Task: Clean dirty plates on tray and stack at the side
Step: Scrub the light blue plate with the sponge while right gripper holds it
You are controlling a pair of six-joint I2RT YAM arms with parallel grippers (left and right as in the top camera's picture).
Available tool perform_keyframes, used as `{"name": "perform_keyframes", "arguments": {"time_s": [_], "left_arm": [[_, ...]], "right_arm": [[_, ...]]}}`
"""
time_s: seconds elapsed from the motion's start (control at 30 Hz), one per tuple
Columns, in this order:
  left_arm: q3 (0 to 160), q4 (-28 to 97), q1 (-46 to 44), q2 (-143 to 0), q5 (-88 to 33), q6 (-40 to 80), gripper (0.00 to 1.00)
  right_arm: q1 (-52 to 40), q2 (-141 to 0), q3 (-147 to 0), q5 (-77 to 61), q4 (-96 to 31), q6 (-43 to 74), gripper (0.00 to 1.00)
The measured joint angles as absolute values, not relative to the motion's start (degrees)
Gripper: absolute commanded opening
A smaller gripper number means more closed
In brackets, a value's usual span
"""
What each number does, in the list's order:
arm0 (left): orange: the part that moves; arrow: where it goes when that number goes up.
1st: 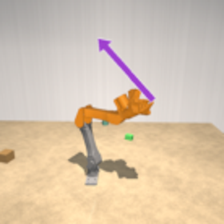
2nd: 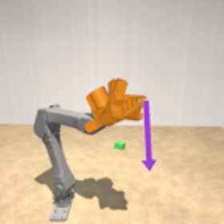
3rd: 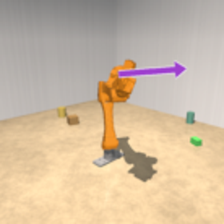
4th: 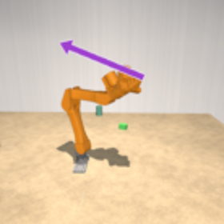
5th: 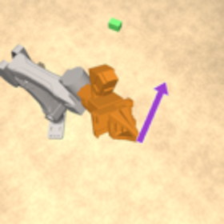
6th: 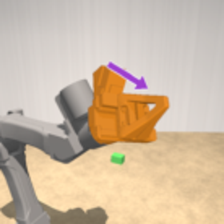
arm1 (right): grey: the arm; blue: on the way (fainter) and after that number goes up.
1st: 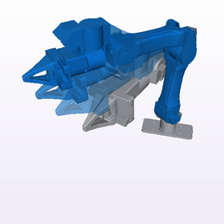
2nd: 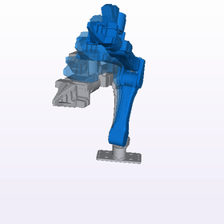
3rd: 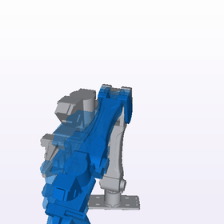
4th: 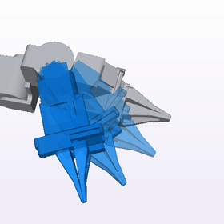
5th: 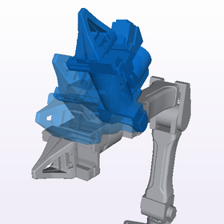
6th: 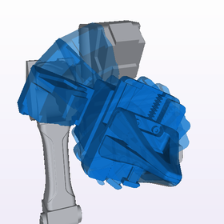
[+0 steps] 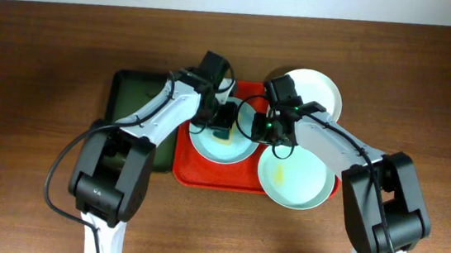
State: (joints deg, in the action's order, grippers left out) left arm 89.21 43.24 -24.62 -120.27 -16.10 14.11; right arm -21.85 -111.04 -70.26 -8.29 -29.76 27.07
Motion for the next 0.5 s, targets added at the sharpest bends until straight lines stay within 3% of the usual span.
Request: {"name": "perform_keyframes", "arguments": {"time_s": [0.17,0.5], "left_arm": [[91.9,44.5,-24.6,-118.5,-4.5,14.1,0.0],[90.0,42.0,-24.6,-123.5,0.1,14.8,0.0]], "right_arm": [[-21.8,-111.0,-70.3,-8.3,-29.8,27.0,0.04],[-21.8,-111.0,-70.3,-8.3,-29.8,27.0,0.04]]}}
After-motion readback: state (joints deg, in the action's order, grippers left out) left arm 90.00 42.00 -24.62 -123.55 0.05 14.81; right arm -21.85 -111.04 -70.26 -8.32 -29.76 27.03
